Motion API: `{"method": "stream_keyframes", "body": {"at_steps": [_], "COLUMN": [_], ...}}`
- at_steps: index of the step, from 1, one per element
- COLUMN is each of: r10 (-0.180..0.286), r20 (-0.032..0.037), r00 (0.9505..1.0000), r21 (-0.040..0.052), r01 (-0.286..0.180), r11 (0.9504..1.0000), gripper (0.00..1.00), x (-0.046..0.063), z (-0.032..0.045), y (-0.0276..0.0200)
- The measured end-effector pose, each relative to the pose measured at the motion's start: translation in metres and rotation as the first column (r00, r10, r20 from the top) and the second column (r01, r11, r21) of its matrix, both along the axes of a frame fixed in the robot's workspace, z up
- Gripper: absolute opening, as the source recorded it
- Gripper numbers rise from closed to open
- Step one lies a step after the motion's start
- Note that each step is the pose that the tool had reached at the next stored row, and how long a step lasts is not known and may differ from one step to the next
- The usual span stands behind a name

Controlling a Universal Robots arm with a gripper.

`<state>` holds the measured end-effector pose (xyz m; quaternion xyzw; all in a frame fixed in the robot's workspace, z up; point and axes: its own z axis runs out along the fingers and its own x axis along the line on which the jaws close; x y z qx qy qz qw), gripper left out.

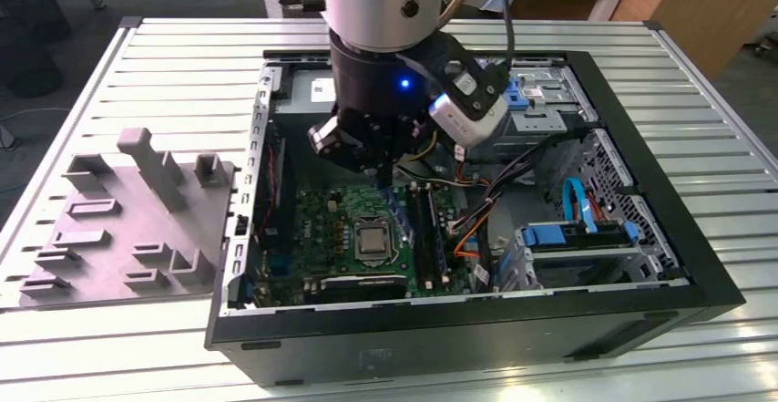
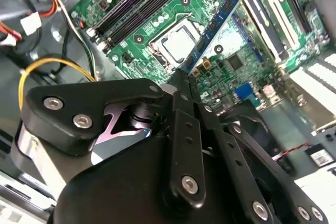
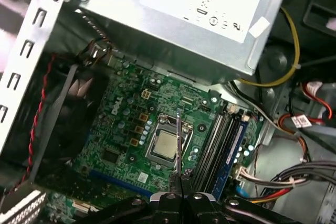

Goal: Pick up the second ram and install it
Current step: 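Insert the second ram into the second slot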

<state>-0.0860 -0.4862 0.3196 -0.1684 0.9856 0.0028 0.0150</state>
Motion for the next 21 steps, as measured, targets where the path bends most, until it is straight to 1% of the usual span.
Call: {"method": "stream_keyframes", "body": {"at_steps": [2, 5, 7, 10, 12, 14, 17, 19, 20, 21], "r10": [-0.036, -0.09, -0.127, -0.18, -0.215, -0.252, -0.304, -0.338, -0.356, -0.362], "r20": [0.0, 0.0, 0.0, 0.0, 0.0, 0.0, 0.0, 0.0, 0.0, 0.0], "r00": [0.9994, 0.996, 0.992, 0.9837, 0.9766, 0.9678, 0.9528, 0.9413, 0.9346, 0.932], "r21": [0.0, 0.0001, 0.0, 0.0, 0.0, 0.0, 0.0001, 0.0001, 0.0, 0.0], "r01": [0.036, 0.09, 0.127, 0.18, 0.215, 0.252, 0.304, 0.338, 0.356, 0.362], "r11": [0.9994, 0.996, 0.992, 0.9837, 0.9766, 0.9678, 0.9528, 0.9413, 0.9346, 0.932], "gripper": [0.11, 0.11, 0.11, 0.11, 0.11, 0.11, 0.11, 0.11, 0.11, 0.11], "x": [0.0, 0.0, 0.0, 0.0, 0.0, 0.0, 0.0, 0.0, 0.0, -0.0001], "z": [-0.0004, -0.001, -0.0014, -0.002, -0.0024, -0.0028, -0.0034, -0.0038, -0.0039, -0.0039], "y": [0.0, 0.0, 0.0, 0.0, 0.0, 0.0, 0.0, 0.0, 0.0, 0.0]}}
